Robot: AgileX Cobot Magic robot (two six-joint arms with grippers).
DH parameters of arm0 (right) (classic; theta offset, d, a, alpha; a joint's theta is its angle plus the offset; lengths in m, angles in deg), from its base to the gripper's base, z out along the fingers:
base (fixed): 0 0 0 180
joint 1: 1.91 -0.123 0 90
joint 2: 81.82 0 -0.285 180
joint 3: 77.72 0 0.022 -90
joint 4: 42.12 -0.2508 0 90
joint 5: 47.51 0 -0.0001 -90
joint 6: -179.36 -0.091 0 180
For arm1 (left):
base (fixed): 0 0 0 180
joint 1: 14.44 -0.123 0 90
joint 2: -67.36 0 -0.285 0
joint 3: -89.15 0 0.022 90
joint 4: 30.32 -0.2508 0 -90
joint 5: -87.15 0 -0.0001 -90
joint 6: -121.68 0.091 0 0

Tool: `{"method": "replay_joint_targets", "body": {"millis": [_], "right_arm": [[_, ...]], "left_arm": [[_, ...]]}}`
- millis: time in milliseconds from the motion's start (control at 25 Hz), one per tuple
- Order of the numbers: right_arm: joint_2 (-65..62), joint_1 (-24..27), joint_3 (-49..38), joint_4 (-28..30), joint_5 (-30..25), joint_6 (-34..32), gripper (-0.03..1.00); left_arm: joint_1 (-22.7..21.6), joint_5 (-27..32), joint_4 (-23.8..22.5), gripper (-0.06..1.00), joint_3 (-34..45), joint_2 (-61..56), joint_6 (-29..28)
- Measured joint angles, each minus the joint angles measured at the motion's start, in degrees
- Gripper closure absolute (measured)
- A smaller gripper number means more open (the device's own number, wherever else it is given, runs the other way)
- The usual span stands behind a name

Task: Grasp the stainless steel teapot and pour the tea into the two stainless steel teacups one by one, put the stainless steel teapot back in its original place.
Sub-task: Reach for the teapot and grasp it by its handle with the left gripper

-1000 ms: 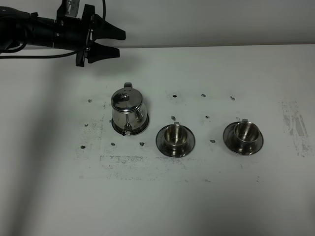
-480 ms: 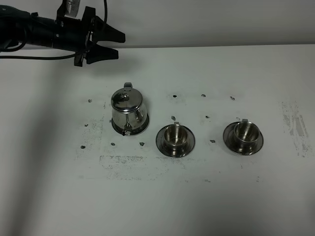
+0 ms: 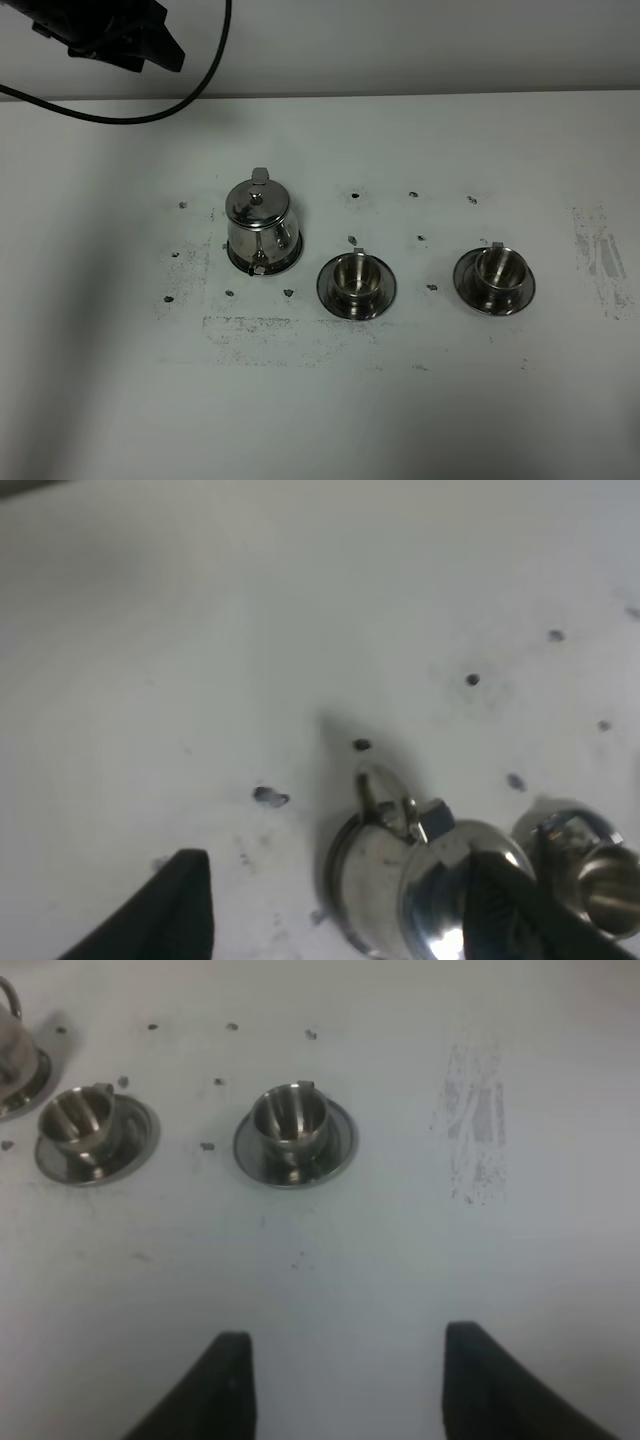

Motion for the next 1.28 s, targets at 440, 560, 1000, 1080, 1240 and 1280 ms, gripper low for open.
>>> {"method": "replay_joint_targets", "body": {"millis": [440, 560, 1000, 1080, 1240, 1280], "right_arm": [[0.0, 0.0, 0.0, 0.0, 0.0, -0.1, 0.55], [0.0, 0.0, 0.0, 0.0, 0.0, -0.1, 0.55], [0.0, 0.0, 0.0, 0.0, 0.0, -0.1, 0.55], [0.0, 0.0, 0.0, 0.0, 0.0, -0.1, 0.55], [0.0, 0.0, 0.0, 0.0, 0.0, -0.1, 0.55], [0.0, 0.0, 0.0, 0.0, 0.0, -0.1, 0.55]], "left_arm": [[11.9, 0.1, -20.5, 0.41, 4.6, -19.8, -9.1], [12.0, 0.1, -23.3, 0.41, 12.0, -26.1, -8.9], [12.4, -17.4, -30.7, 0.41, 39.7, -32.4, -2.2], [13.4, -25.7, -30.7, 0.41, 40.8, -30.5, 1.4], [14.6, -38.8, -30.3, 0.41, 40.9, -24.2, 8.6], [14.7, -41.8, -30.2, 0.41, 40.9, -22.5, 9.1]]}}
